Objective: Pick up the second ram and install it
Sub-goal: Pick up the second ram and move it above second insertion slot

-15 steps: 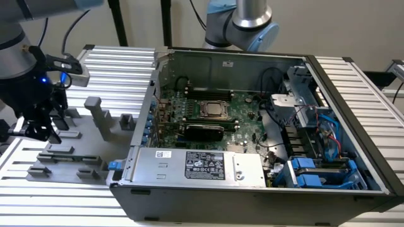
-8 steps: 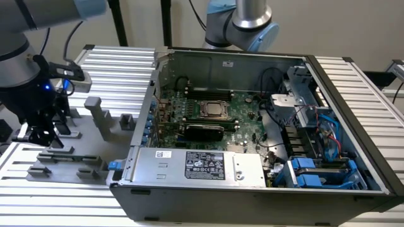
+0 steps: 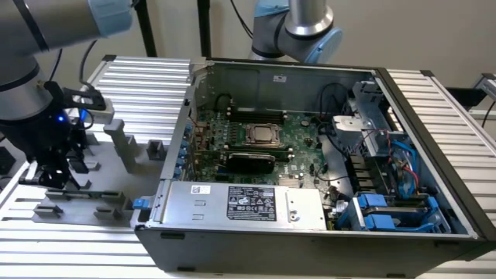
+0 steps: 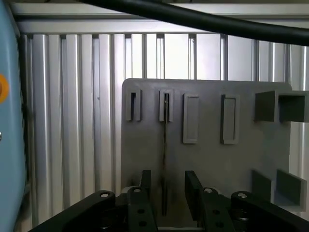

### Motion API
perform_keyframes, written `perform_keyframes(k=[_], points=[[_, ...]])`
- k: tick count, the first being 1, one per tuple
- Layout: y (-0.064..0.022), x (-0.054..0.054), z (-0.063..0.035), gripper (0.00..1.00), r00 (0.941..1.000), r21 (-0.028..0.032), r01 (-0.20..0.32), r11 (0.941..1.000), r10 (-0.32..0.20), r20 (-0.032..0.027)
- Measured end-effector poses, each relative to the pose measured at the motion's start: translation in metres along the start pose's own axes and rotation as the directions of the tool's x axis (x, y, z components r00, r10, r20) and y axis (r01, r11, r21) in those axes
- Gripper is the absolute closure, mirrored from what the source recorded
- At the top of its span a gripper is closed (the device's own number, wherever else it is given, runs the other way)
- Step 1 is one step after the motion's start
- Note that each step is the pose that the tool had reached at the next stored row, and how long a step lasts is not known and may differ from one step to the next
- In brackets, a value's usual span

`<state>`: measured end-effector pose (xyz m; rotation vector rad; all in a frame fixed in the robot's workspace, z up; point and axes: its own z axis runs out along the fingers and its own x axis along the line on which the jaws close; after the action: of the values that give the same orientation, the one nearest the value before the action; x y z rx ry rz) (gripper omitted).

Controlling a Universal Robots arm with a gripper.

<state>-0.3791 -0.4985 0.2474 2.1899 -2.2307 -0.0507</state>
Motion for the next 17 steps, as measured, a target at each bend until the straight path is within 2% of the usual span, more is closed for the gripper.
perform_keyframes(k=[14, 17], points=[[-0.0005, 0.003, 0.0254, 0.58, 0.9995, 0.0, 0.031, 0.9995, -0.031, -0.001], [0.001, 0.003, 0.0309, 0.58, 0.9988, 0.003, 0.049, 0.9988, -0.049, -0.0016]])
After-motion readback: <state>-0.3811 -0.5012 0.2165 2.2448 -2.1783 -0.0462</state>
